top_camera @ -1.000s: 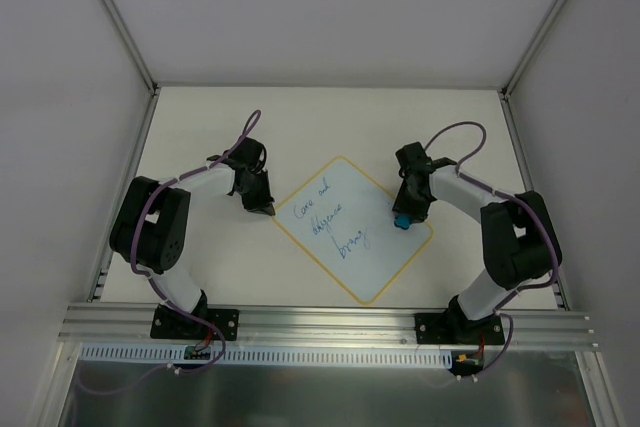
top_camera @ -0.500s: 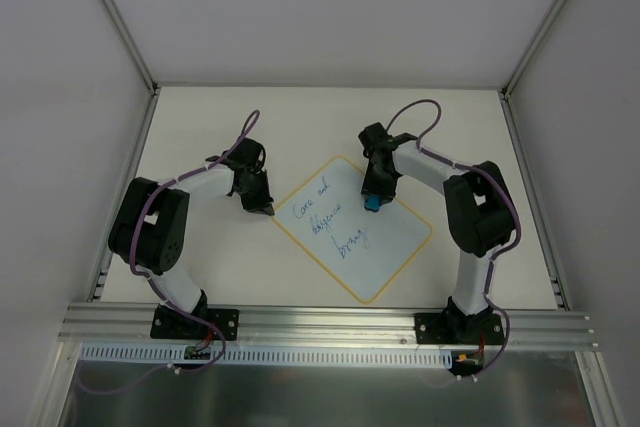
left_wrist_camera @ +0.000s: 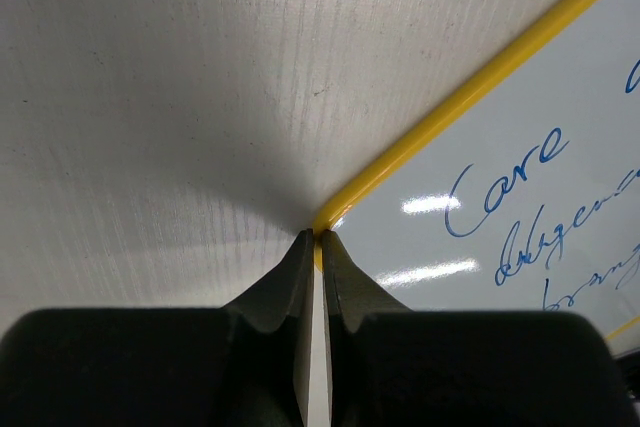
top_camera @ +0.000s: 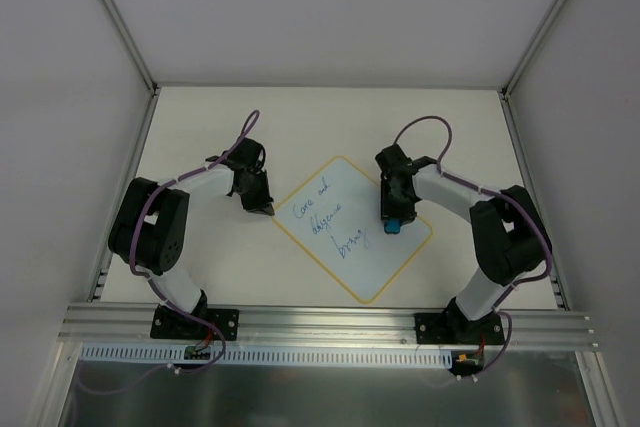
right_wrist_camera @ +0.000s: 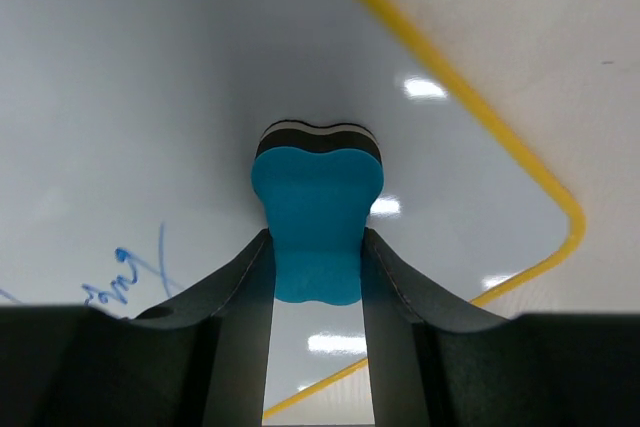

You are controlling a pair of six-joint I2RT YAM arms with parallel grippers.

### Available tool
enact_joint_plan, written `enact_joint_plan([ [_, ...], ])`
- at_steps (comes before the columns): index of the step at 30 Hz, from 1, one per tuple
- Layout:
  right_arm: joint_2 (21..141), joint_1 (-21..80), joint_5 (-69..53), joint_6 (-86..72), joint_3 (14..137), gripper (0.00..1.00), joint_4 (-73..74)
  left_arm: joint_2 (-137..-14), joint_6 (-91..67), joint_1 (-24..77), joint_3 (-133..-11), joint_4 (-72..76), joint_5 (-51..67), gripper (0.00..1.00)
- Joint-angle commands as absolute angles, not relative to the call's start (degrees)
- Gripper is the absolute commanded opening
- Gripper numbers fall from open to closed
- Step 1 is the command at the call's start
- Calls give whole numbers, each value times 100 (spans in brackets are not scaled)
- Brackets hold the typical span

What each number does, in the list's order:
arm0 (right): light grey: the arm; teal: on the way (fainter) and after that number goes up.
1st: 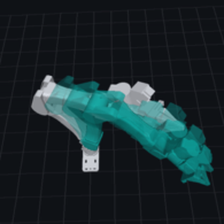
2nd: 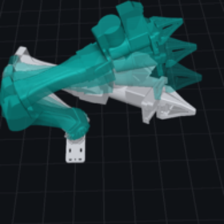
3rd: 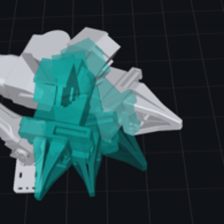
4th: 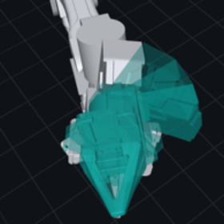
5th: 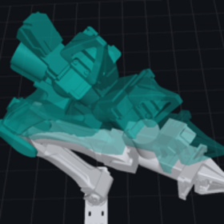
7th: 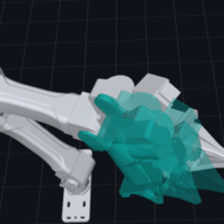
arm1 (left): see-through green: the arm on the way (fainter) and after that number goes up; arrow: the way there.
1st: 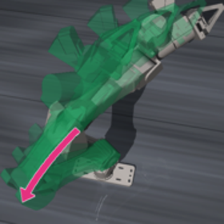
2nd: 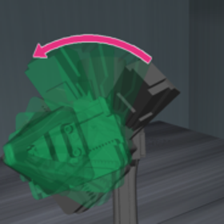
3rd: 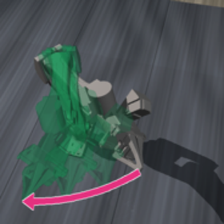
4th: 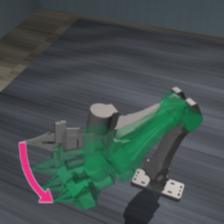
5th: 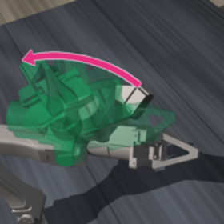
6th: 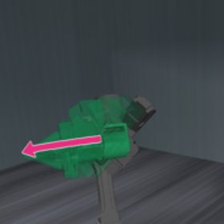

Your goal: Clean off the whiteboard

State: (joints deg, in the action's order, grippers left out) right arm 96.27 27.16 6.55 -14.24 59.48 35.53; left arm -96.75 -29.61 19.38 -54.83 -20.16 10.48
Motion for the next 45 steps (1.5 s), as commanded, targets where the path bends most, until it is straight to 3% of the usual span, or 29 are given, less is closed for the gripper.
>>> enact_joint_plan([
  [1, 9492, 3425, 291, -607, 6020, 0, 3586, -9782, -3067, 1872, -5555, -2171, 1081, 0],
  [8, 10159, 4683, -570, -413, 6776, 0, 3481, -9694, -3111, 1881, -5493, -2162, 1081, 0],
  [13, 10740, 5474, -396, -641, 7163, 0, 3480, -9677, -3129, 1881, -5441, -2153, 1072, 0],
  [23, 9811, 4458, 1484, -1774, 6285, 0, 4016, -9571, -3068, 1872, -5344, -2153, 993, 0],
  [29, 9369, 3516, 1328, -2206, 5687, 0, 4008, -9519, -3050, 1837, -5282, -2153, 976, 0],
  [33, 9553, 3743, 1126, -2048, 5765, 0, 3719, -9527, -3059, 1828, -5300, -2136, 1011, 0],
  [40, 10387, 5026, 167, -1829, 6309, 0, 3102, -9545, -3102, 1837, -5361, -2127, 1090, 0],
  [45, 10670, 5036, 288, -1828, 6741, 0, 3146, -9527, -3094, 1828, -5335, -2109, 1072, 0],
])
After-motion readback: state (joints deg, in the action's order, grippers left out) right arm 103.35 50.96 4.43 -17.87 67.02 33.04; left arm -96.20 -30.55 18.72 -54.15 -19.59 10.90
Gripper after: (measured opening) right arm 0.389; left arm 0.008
